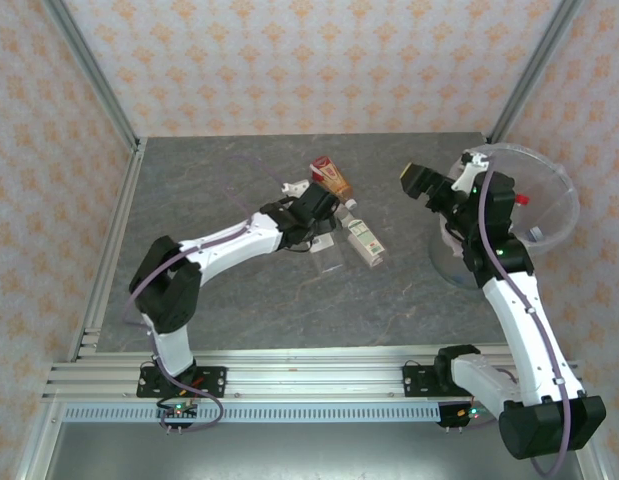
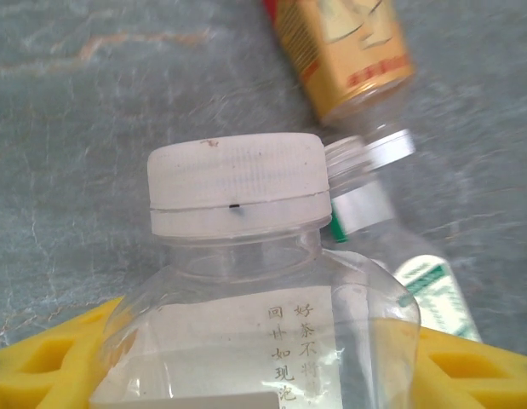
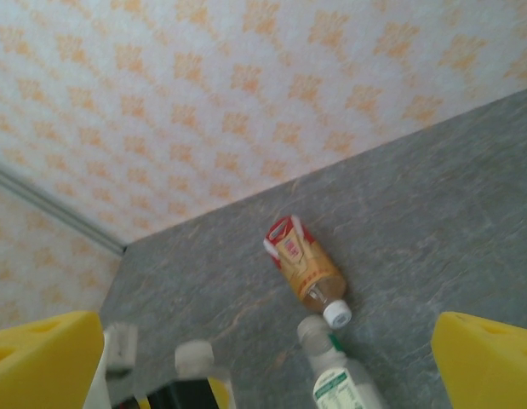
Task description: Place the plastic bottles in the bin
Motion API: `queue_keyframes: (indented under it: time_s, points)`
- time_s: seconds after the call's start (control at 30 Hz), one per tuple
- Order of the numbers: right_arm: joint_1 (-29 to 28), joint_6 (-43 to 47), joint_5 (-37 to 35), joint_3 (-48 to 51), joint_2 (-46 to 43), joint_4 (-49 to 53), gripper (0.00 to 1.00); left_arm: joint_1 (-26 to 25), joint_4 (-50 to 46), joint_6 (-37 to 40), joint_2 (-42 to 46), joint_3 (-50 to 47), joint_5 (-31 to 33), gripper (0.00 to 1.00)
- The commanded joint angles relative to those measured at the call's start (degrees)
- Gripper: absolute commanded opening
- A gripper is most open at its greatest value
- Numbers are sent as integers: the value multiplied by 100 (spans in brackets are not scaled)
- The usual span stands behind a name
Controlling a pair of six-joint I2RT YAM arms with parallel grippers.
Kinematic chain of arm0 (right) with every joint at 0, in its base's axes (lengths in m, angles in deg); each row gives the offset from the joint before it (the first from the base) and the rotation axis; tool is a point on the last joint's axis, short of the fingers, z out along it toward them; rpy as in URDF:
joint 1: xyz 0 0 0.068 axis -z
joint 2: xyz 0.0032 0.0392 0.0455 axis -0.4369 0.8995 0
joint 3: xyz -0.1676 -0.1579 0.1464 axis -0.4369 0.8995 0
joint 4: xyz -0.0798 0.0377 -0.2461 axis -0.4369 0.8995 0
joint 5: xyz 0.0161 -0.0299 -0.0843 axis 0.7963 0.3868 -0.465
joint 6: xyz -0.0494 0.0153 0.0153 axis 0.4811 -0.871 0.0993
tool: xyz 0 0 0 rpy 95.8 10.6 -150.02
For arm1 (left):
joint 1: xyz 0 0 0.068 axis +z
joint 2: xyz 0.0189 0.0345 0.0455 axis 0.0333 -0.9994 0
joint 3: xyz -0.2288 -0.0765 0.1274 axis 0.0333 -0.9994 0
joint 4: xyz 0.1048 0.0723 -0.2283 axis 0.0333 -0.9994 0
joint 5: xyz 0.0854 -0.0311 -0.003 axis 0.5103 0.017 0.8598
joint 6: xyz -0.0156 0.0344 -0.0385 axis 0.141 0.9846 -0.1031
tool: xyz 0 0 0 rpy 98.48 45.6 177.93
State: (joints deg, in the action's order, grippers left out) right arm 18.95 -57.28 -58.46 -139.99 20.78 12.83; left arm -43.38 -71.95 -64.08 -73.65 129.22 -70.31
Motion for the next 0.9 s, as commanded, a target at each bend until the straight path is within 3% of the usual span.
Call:
queue_keyframes:
  time_s: [0.0, 0.47, 0.87]
  points:
    - [-59, 47, 591, 239, -114, -115, 99, 54, 617, 488, 471, -221, 231, 47]
    - [-1433, 812, 620, 598, 201, -642, 99, 68, 1018, 1532, 1178, 145, -349, 47]
    - [-1902, 243, 1436, 1076, 924, -1966, 99, 172, 1443, 1467, 1331, 236, -809, 47]
